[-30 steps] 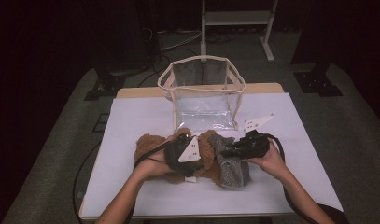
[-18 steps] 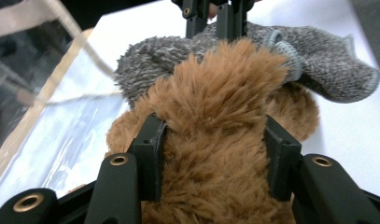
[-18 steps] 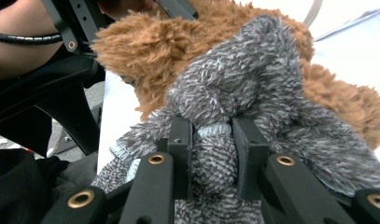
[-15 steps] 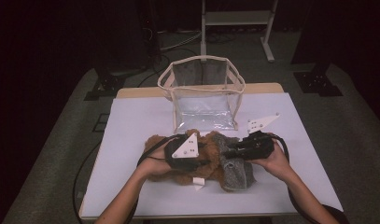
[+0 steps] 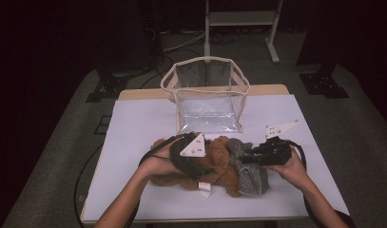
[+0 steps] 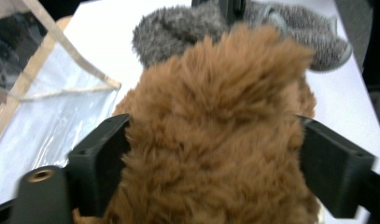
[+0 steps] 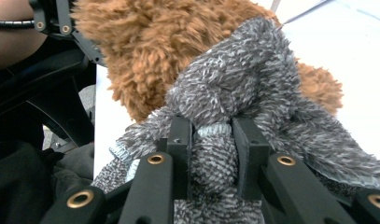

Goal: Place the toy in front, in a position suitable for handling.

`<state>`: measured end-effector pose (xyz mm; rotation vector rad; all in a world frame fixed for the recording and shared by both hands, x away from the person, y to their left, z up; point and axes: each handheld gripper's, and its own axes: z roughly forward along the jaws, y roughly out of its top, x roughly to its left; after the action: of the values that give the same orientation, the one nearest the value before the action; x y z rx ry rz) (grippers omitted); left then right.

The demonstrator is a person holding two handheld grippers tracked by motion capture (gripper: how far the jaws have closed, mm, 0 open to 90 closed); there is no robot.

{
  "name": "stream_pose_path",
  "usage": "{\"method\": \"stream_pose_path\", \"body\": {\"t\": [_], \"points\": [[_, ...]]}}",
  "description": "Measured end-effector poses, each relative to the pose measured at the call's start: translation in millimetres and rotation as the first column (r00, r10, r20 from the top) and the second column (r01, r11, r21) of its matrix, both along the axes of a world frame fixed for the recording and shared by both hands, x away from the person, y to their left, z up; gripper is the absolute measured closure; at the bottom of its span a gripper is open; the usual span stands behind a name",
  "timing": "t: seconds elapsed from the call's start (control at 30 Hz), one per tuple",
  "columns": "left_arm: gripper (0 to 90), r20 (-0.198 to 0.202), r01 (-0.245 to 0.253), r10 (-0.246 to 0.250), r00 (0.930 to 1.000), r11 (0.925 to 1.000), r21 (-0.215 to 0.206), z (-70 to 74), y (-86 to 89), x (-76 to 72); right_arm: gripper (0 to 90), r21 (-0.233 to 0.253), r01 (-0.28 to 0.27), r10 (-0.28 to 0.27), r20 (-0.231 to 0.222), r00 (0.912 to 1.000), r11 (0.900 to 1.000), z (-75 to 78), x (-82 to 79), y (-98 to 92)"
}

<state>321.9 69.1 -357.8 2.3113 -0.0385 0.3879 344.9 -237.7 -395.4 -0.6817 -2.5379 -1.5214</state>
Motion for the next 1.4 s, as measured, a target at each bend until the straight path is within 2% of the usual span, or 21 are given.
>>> {"method": "stream_pose_path", "body": {"t": [0.13,0.27,0.3,0.4,0.43,0.47,0.53,0.6,0.67,0.73,0.8,0.83,0.9,1.0,1.1,1.17,1.3,1.4], "points": [[8.2,0.010,0.005,-0.006,0.9999,0.9986,0.052,-5.0,-3.5,-1.7,70.6,0.006,0.001,-0.001,-0.001,1.0000,1.000,-0.1,0.3,-1.1],[3.6,0.048,-0.013,0.008,0.9988,0.9940,0.109,-12.2,-16.3,-1.8,70.5,0.005,-0.015,0.015,0.001,0.9999,1.000,0.2,0.3,4.5],[5.1,0.063,-0.023,0.015,0.9979,0.9923,0.122,-12.6,-19.9,-1.9,70.5,-0.003,-0.019,0.019,-0.002,0.9998,1.000,-0.7,0.6,6.9],[27.9,0.118,-0.025,0.010,0.9930,0.9913,0.129,-12.2,-25.6,-4.6,70.4,-0.024,-0.028,0.027,-0.011,0.9996,0.999,-6.0,3.9,14.7],[36.2,0.119,-0.023,0.010,0.9928,0.9939,0.108,-11.0,-25.2,-4.9,70.4,-0.023,-0.027,0.027,-0.016,0.9995,0.999,-7.0,5.3,15.9],[40.2,0.112,-0.019,0.009,0.9936,0.9963,0.084,-8.7,-23.4,-4.5,70.5,-0.014,-0.028,0.028,-0.019,0.9994,0.999,-7.3,7.1,15.6],[44.3,0.090,-0.016,0.015,0.9958,0.9998,0.014,-3.9,-18.6,-3.7,70.7,0.017,-0.029,0.029,-0.026,0.9992,0.999,-3.8,8.8,12.3],[45.6,0.064,-0.012,0.016,0.9978,0.9980,-0.063,2.1,-14.4,-3.6,70.8,0.049,-0.031,0.031,-0.013,0.9994,0.998,6.0,7.1,8.6],[46.0,0.032,0.006,-0.002,0.9995,0.9907,-0.136,7.6,-12.2,-5.0,70.8,0.063,-0.035,0.034,0.018,0.9993,0.997,21.1,3.4,5.9],[46.7,0.000,0.022,-0.022,0.9998,0.9784,-0.206,11.5,-10.1,-7.6,70.9,0.071,-0.041,0.037,0.058,0.9976,0.997,37.6,-1.5,4.6],[47.2,-0.015,0.036,-0.042,0.9990,0.9656,-0.257,12.1,-7.9,-10.9,70.9,0.082,-0.049,0.041,0.096,0.9945,0.995,54.0,-6.4,4.3],[47.5,-0.013,0.039,-0.044,0.9990,0.9628,-0.267,11.6,-7.8,-12.3,70.9,0.090,-0.056,0.045,0.118,0.9920,0.994,63.2,-8.4,5.9],[47.7,-0.015,0.036,-0.042,0.9990,0.9578,-0.285,10.0,-7.5,-14.1,70.9,0.083,-0.060,0.048,0.134,0.9898,0.995,72.6,-10.2,11.2],[47.7,-0.035,0.009,-0.020,0.9992,0.9538,-0.300,6.2,-1.9,-11.6,70.8,0.061,-0.063,0.053,0.151,0.9872,0.996,74.4,-9.1,20.9],[47.6,-0.046,-0.004,-0.010,0.9989,0.9578,-0.287,3.0,0.0,-9.8,70.9,0.085,-0.051,0.041,0.113,0.9927,0.995,60.9,-5.0,18.9],[47.6,-0.042,-0.001,-0.011,0.9991,0.9654,-0.261,0.5,-2.3,-9.4,71.0,0.097,-0.038,0.030,0.077,0.9966,0.995,48.9,-4.8,14.0],[47.3,-0.046,0.005,-0.017,0.9988,0.9687,-0.248,-2.2,-7.4,-8.1,71.0,0.125,-0.006,0.004,0.014,0.9999,0.992,25.3,-7.4,0.1],[46.7,-0.047,0.005,-0.017,0.9988,0.9714,-0.237,-1.0,-8.4,-6.8,71.0,0.109,0.017,-0.015,-0.019,0.9997,0.994,11.3,-11.6,-8.7]]}}
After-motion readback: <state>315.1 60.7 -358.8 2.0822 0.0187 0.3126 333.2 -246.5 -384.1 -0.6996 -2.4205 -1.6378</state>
